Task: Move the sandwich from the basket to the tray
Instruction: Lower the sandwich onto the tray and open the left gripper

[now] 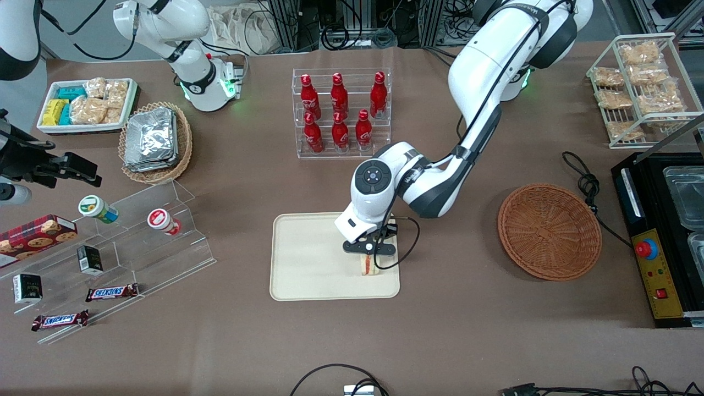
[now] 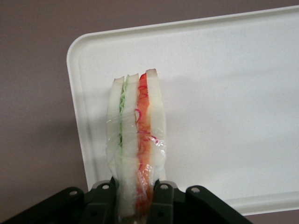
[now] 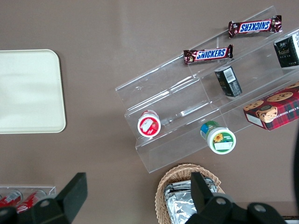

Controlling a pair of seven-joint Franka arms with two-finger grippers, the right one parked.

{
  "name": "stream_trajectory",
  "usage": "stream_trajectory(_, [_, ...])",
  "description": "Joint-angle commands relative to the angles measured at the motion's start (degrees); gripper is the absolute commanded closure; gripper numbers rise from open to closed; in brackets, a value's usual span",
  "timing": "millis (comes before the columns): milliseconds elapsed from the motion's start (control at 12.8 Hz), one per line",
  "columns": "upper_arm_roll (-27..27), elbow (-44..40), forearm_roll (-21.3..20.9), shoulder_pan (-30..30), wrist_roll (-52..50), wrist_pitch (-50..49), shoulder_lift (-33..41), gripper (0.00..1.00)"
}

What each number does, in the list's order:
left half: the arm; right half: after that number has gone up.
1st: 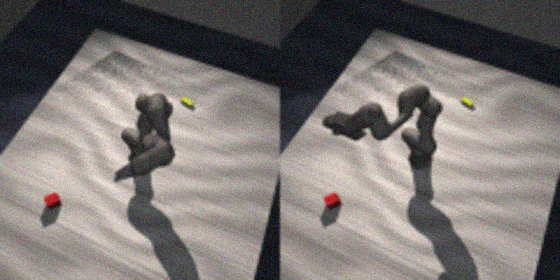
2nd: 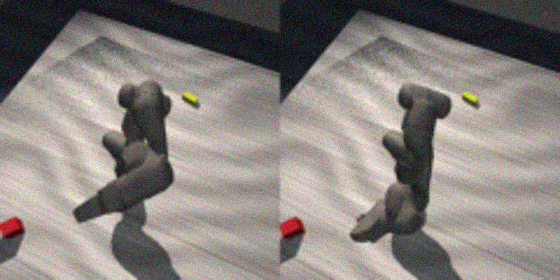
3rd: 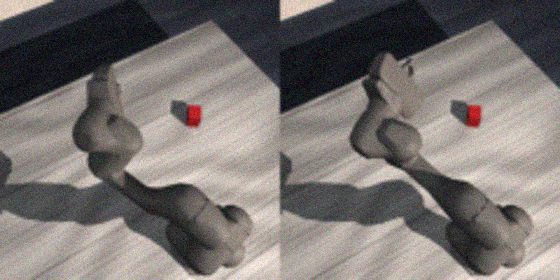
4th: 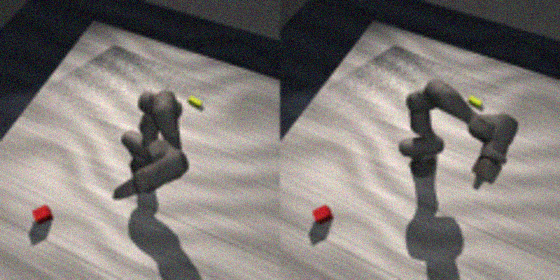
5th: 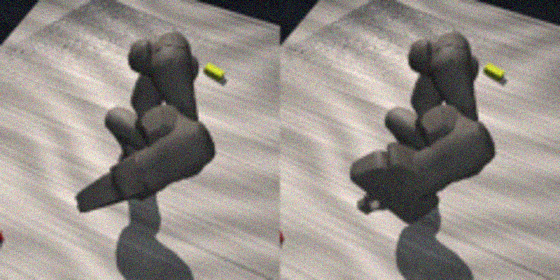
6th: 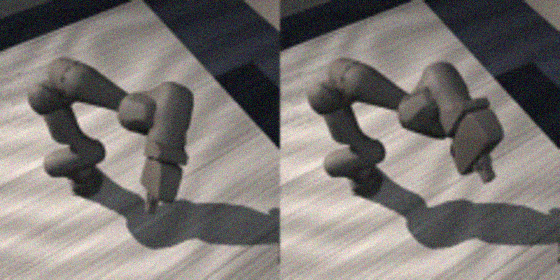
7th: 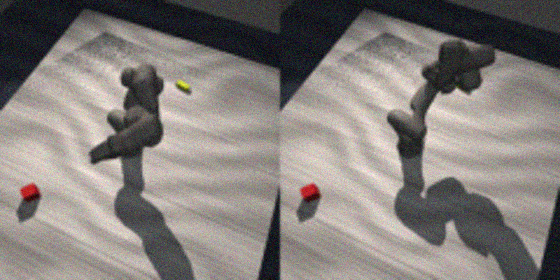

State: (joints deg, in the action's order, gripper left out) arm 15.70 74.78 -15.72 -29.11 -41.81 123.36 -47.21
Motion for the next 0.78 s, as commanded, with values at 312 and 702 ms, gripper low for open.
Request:
stream_trajectory(312, [-0.6, -1.7, -2.3, -1.4, -1.3, 1.8, -3.3, 0.72])
stream_trajectory(702, [-0.6, -1.7, -2.3, -1.3, -4.2, 1.8, -3.2, 0.0])
